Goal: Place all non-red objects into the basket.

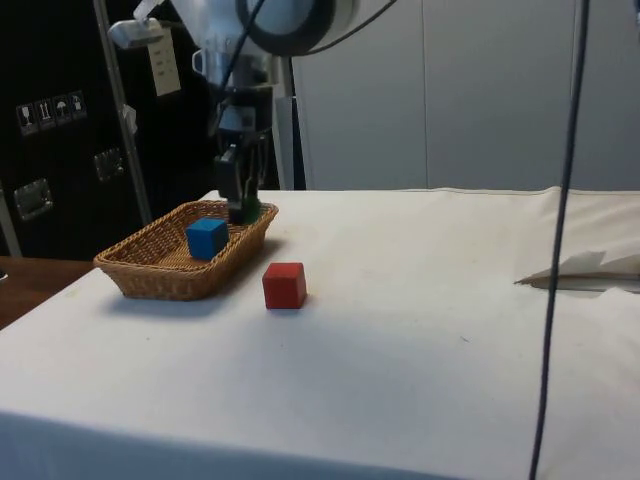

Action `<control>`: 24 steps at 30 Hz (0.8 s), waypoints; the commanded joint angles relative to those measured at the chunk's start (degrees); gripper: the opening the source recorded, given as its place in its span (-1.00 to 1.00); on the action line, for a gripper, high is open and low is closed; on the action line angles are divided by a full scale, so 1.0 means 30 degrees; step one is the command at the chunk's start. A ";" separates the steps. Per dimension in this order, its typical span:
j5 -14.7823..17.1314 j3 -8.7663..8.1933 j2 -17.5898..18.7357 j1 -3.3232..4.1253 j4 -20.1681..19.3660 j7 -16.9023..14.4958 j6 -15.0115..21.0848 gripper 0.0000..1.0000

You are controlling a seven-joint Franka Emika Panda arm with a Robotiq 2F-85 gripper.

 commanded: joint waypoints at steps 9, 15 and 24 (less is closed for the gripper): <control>0.0821 0.0057 0.1948 -0.0382 0.1986 -0.0764 -0.0191 -1.00; 0.1203 -0.0115 0.3266 -0.0535 0.3400 -0.1127 -0.0248 -1.00; 0.1872 -0.0286 0.5118 -0.0745 0.5577 -0.1604 -0.0420 -1.00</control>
